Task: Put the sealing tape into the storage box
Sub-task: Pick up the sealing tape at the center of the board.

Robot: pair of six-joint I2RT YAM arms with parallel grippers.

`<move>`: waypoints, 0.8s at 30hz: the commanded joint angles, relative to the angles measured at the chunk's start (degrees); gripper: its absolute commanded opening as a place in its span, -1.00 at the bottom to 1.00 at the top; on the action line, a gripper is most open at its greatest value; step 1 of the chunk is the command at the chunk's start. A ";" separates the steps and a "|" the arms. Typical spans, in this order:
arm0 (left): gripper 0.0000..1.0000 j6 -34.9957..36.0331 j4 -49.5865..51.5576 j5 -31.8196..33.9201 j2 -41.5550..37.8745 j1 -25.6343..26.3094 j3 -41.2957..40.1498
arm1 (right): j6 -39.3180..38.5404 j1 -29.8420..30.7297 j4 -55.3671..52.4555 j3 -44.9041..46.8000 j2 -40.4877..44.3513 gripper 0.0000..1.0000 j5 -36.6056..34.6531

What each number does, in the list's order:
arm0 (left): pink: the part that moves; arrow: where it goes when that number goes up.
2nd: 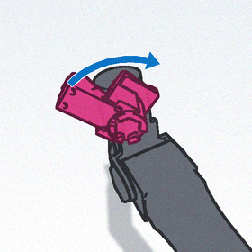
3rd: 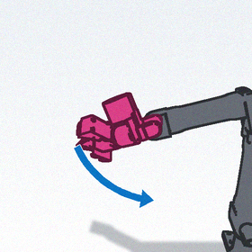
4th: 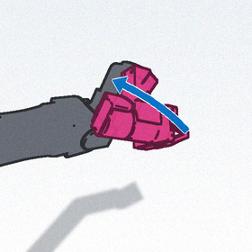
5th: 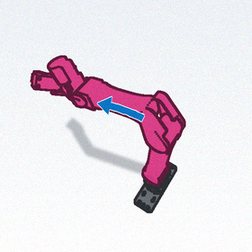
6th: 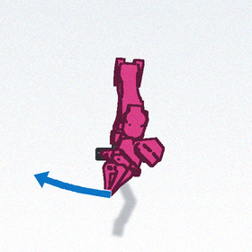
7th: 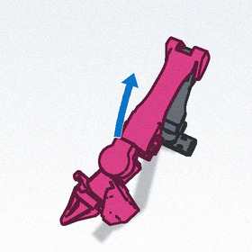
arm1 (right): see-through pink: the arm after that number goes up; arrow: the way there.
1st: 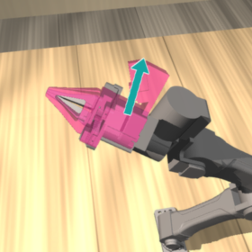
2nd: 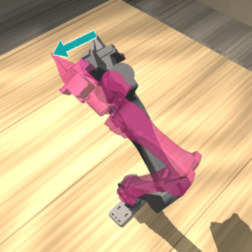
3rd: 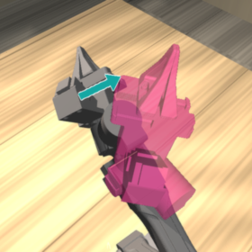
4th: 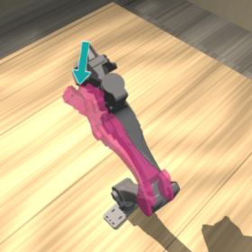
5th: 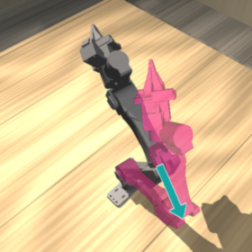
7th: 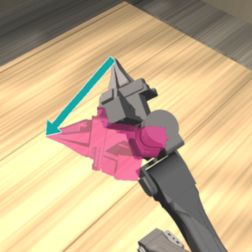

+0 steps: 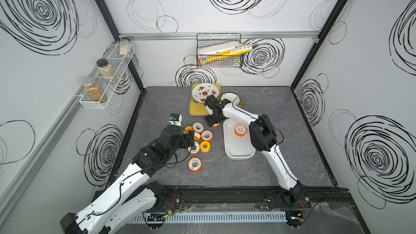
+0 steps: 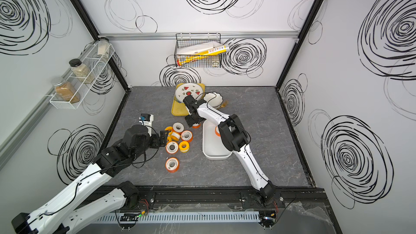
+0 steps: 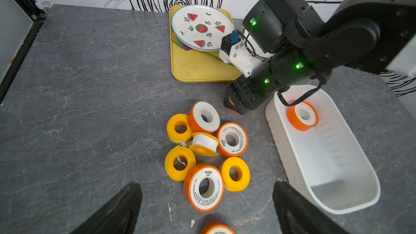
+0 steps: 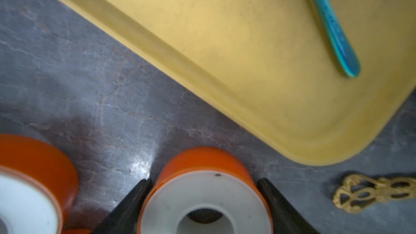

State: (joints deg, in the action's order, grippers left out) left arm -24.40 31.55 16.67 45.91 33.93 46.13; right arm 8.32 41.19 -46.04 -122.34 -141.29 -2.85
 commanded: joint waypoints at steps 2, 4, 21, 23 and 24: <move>0.95 0.86 -2.48 -0.45 0.14 -0.52 -0.59 | 0.03 0.51 -2.13 -1.94 0.37 0.28 0.81; 0.95 0.90 -2.46 -0.45 0.23 -0.53 -0.60 | 0.13 0.56 -2.09 -1.93 1.29 0.26 0.89; 0.95 0.83 -2.46 -0.27 0.04 -0.53 -0.60 | 0.65 0.65 -1.33 2.90 14.94 0.20 -1.68; 0.95 0.81 -2.39 -0.25 -0.03 -0.53 -0.60 | 0.78 0.65 -1.33 4.34 17.33 0.19 -2.91; 0.95 0.80 -2.41 -0.38 0.01 -0.53 -0.58 | 0.97 0.65 -1.16 5.41 18.72 0.19 -3.71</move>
State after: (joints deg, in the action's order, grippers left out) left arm -24.38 31.55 16.51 46.06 33.93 46.11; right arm 8.45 41.45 -46.39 -119.11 -126.76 -3.75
